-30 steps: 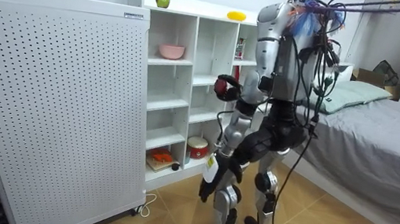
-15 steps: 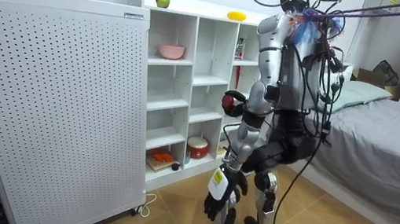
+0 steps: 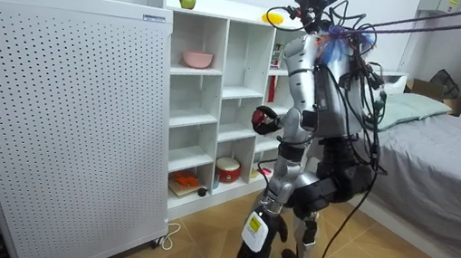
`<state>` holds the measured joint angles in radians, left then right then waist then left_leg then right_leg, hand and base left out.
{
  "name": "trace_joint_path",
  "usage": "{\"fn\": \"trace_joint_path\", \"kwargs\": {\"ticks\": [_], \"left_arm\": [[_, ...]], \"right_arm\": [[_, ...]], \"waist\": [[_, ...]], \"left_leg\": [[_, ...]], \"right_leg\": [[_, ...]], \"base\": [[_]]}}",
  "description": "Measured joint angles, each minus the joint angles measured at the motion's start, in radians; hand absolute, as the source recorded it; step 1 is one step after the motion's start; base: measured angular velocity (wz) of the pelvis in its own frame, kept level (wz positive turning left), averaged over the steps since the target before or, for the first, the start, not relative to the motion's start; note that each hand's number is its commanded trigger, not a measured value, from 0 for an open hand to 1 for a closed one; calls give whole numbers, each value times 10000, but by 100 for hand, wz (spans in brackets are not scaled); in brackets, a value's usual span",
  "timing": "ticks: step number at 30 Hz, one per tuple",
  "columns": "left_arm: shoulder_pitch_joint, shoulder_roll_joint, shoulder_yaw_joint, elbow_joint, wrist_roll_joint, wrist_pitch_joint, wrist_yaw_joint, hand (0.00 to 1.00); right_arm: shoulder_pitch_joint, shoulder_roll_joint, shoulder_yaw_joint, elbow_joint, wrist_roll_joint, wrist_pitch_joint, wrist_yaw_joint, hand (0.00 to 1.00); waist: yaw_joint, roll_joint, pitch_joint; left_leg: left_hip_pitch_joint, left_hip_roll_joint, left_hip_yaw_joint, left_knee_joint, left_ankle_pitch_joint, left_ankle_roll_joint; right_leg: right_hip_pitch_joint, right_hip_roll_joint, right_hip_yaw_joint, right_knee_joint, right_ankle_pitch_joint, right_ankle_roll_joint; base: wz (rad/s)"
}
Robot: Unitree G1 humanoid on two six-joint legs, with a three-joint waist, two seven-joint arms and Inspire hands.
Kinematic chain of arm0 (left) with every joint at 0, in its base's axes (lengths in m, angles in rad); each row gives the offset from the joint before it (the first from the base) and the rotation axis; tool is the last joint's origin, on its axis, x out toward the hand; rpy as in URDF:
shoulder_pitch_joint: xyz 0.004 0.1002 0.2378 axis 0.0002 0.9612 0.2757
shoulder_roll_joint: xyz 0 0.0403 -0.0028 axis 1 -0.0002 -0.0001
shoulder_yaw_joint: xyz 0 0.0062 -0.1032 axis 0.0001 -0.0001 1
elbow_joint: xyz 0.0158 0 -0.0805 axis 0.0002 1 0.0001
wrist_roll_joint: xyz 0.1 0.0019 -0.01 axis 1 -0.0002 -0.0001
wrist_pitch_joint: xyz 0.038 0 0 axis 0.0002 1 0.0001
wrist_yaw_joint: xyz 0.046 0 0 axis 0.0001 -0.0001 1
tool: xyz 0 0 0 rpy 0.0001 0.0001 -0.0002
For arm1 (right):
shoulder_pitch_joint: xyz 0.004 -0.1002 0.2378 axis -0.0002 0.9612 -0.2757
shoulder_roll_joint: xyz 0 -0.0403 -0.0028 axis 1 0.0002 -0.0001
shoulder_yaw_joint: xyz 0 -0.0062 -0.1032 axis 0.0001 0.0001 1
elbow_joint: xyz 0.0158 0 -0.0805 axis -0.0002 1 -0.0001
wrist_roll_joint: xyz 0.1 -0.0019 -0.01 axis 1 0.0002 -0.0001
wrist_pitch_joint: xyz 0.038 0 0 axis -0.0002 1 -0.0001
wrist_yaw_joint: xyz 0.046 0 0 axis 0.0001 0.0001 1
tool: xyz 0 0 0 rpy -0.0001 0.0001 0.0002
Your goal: Arrange fruit in the closet
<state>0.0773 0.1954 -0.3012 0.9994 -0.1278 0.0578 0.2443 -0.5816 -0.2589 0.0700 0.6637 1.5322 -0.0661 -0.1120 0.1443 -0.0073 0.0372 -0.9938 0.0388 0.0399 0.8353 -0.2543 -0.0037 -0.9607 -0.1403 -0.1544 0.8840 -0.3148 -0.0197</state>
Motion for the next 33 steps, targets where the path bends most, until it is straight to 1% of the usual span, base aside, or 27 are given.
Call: {"fn": "trace_joint_path", "kwargs": {"ticks": [3,4,5,8,12,14,18,19,22,23,24,26,27,29,30,32,33], "left_arm": [[36,69,-197,-132,-2,6,104,0],[54,70,-225,-230,-2,6,100,0],[55,79,-227,-275,-1,5,100,0],[85,145,-203,-370,-3,11,86,0],[84,260,-202,-373,0,41,36,0],[99,292,-200,-381,-3,33,30,0],[335,355,-204,-738,1,39,50,0],[379,382,-206,-786,10,35,50,0],[469,401,-206,-786,18,57,49,0],[565,456,-210,-788,15,58,48,0],[626,499,-211,-790,16,57,46,0],[973,680,-212,-789,34,60,45,0],[1112,730,-213,-781,33,70,46,0],[1305,784,-299,-774,32,68,59,0],[1357,804,-371,-779,35,68,60,0],[1545,804,-439,-875,64,75,61,0],[1590,804,-439,-905,68,78,62,0]], "right_arm": [[-347,-55,-242,49,48,-2,-213,100],[-450,-170,-329,51,47,-4,-310,100],[-480,-258,-470,50,50,-9,-422,100],[-679,-404,-592,50,36,-52,-690,100],[-1112,-461,-592,50,22,-54,-726,100],[-1352,-537,-613,38,268,-72,-850,100],[-1550,-707,-641,22,357,-103,-1083,100],[-1587,-717,-708,23,339,-100,-1196,100],[-1612,-751,-1069,23,334,-186,-1514,100],[-1647,-751,-1169,23,339,-209,-1660,55],[-1663,-751,-1232,23,352,-213,-1738,0],[-1842,-783,-1343,22,354,-330,-2160,0],[-1919,-870,-1341,22,353,-415,-2356,0],[-2034,-931,-1355,22,350,-563,-2745,0],[-2038,-932,-1356,22,363,-574,-2923,0],[-2052,-932,-1371,-76,354,-738,-3440,0],[-2052,-932,-1373,-130,354,-757,-3573,0]], "waist": [[125,31,17],[214,79,44],[279,89,42],[368,106,34],[381,136,25],[457,146,19],[552,197,9],[537,221,13],[551,414,-15],[553,477,-14],[555,501,-22],[539,532,-41],[538,547,-51],[533,566,-63],[536,575,-69],[550,606,-88],[550,611,-92]], "left_leg": [[-360,2,-11,188,-45,34],[-496,4,-22,304,-83,47],[-569,-57,-7,373,-104,69],[-679,-143,-7,526,-199,86],[-695,-149,-5,723,-331,102],[-698,-141,-6,803,-377,107],[-696,-165,-12,872,-410,128],[-695,-224,-11,903,-418,143],[-695,-363,14,1077,-476,229],[-694,-366,42,1150,-499,254],[-696,-361,43,1199,-528,250],[-668,-361,102,1338,-599,242],[-626,-359,107,1346,-605,234],[-560,-344,118,1347,-605,233],[-548,-340,116,1349,-605,233],[-560,-330,101,1363,-606,231],[-561,-328,100,1366,-606,230]], "right_leg": [[-326,-17,-12,180,-99,7],[-429,-44,-34,280,-140,5],[-524,-162,-63,426,-211,2],[-656,-314,-89,661,-346,-21],[-679,-348,-80,865,-389,-15],[-674,-351,-86,910,-422,1],[-646,-400,-108,961,-446,21],[-648,-508,-146,1051,-499,11],[-648,-662,-96,1331,-712,114],[-653,-672,-58,1418,-757,131],[-660,-667,-39,1461,-775,133],[-688,-668,64,1619,-874,148],[-660,-667,75,1630,-877,143],[-599,-660,75,1636,-879,138],[-583,-657,71,1637,-880,136],[-587,-652,61,1641,-881,133],[-587,-653,60,1641,-881,133]], "base": [[5],[10],[13],[10],[-1],[0],[1],[15],[15],[5],[-3],[-6],[-4],[-2],[0],[0],[0]]}}
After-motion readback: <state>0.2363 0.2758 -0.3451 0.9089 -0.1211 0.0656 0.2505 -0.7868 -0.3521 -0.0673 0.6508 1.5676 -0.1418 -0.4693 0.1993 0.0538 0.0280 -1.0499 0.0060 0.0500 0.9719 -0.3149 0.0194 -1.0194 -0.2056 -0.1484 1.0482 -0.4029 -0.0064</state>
